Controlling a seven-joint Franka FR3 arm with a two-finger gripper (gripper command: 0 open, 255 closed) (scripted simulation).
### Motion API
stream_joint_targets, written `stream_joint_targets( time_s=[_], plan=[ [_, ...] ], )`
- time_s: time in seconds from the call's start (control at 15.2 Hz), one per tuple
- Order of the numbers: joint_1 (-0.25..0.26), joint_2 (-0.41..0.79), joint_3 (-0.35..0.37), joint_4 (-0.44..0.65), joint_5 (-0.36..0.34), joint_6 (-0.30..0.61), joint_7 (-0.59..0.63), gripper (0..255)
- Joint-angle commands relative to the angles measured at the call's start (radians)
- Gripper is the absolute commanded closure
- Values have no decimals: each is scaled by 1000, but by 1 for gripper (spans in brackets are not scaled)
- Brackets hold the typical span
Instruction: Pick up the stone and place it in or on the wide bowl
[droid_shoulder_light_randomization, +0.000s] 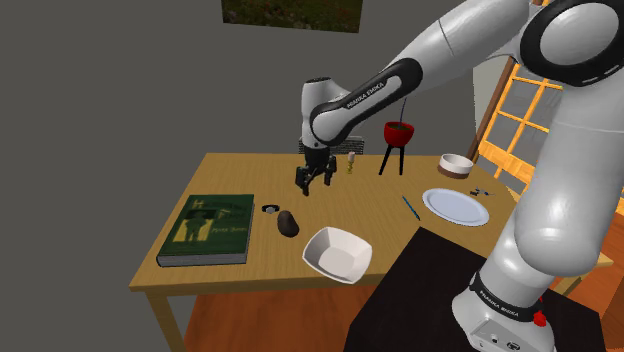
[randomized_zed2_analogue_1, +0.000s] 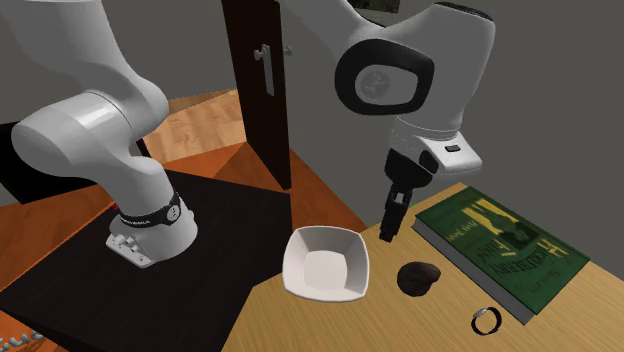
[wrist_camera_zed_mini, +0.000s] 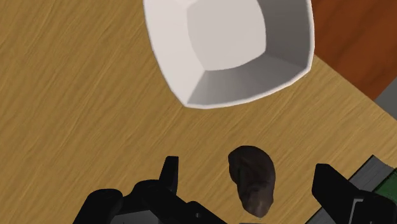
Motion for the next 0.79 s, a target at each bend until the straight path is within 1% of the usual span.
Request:
stream_joint_targets(
  time_s=[0.0,0.4,0.73],
  plan=[
    [11,89,3,54,-15,29,34,0],
    [38,327,-10,240,-47,66,94,0],
    [61,525,-24,429,-59,62,127,0]
  ],
)
